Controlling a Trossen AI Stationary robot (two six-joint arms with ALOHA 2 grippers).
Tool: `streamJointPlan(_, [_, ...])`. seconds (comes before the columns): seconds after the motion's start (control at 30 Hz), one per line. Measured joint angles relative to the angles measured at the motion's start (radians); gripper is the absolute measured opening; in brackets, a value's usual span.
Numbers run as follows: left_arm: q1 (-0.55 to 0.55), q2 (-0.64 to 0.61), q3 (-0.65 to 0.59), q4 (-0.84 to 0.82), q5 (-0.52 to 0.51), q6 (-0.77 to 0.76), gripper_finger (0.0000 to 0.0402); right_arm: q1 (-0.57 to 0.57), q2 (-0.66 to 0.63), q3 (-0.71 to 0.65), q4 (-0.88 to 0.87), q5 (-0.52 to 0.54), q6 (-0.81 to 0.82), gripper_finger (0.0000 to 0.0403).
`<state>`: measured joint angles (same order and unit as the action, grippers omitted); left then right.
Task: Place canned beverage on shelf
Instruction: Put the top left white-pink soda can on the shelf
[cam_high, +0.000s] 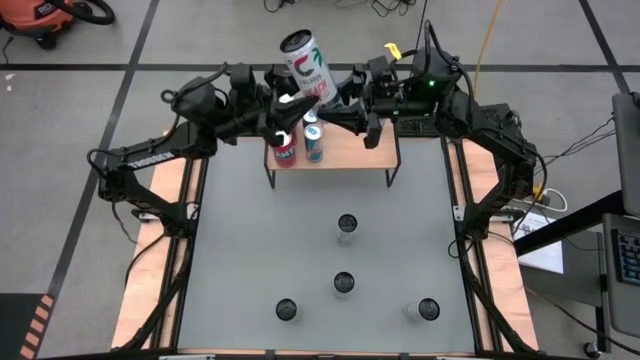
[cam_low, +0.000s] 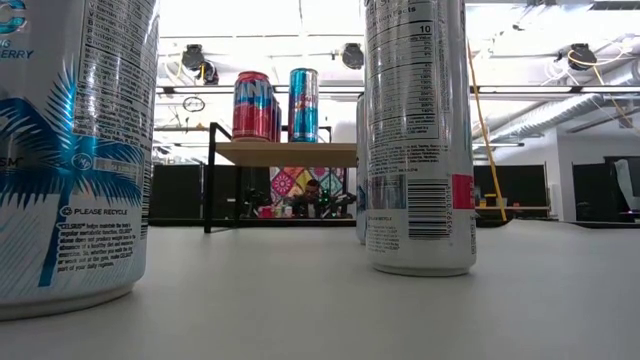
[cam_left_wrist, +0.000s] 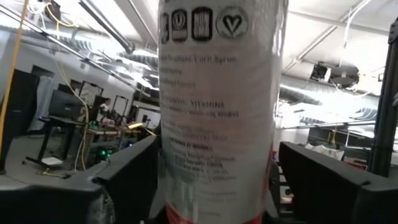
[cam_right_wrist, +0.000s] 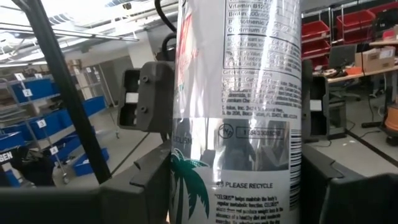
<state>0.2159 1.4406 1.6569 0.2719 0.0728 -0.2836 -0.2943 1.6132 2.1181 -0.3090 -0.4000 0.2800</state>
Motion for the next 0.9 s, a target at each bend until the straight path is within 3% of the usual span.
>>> streamJointPlan(0.53, [0.001, -0.001, 0.0, -0.055, 0.024, 0.007, 0.0236, 0.0, -0.002, 0.001, -0.046, 0.002, -0.004, 0.0209])
streamJointPlan(0.9, [0.001, -0.001, 0.0, -0.087, 0.039, 0.005, 0.0234, 0.0, -0.003, 0.002, -0.108, 0.003, 0.041, 0.0264])
